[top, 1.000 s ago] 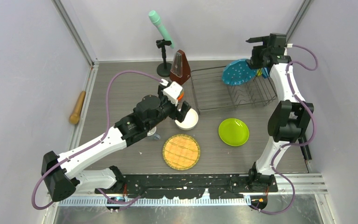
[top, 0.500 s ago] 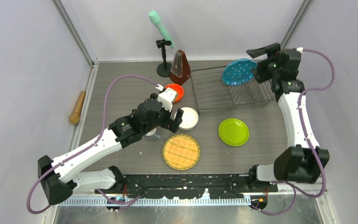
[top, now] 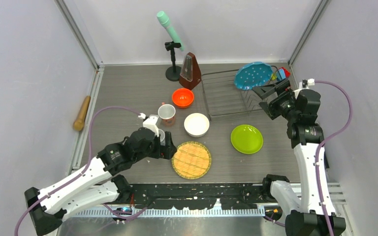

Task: Load the mixed dishes into the dish rack

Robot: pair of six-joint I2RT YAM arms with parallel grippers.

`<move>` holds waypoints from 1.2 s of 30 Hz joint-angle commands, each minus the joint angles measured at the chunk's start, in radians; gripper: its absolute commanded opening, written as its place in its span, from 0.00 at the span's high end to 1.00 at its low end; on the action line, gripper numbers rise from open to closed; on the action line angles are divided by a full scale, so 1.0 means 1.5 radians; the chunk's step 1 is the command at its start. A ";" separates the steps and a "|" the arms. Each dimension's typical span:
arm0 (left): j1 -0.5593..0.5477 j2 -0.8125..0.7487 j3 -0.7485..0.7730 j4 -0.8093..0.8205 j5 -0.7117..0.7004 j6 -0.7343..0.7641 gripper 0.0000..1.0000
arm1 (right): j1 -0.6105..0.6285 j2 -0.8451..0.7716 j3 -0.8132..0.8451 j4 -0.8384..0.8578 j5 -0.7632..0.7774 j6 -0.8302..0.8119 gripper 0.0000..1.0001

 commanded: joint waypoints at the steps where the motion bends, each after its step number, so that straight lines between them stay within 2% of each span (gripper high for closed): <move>1: -0.002 -0.022 -0.055 0.019 0.011 -0.139 0.11 | -0.001 -0.003 -0.023 -0.041 -0.084 -0.060 0.04; 4: -0.002 -0.004 -0.087 0.046 0.046 -0.180 0.13 | 0.006 -0.024 -0.054 -0.036 -0.112 -0.068 0.05; 9: -0.002 0.025 -0.165 0.119 0.075 -0.282 0.18 | 0.042 -0.047 -0.081 -0.068 -0.102 -0.093 0.06; 16: -0.002 0.034 -0.263 0.238 0.055 -0.377 0.27 | 0.163 -0.040 -0.094 -0.080 -0.046 -0.108 0.08; 24: -0.002 0.105 -0.301 0.357 0.068 -0.411 0.32 | 0.185 -0.041 -0.108 -0.065 -0.038 -0.103 0.10; 36: -0.002 0.192 -0.328 0.434 0.058 -0.421 0.51 | 0.203 -0.032 -0.088 -0.110 -0.007 -0.091 0.12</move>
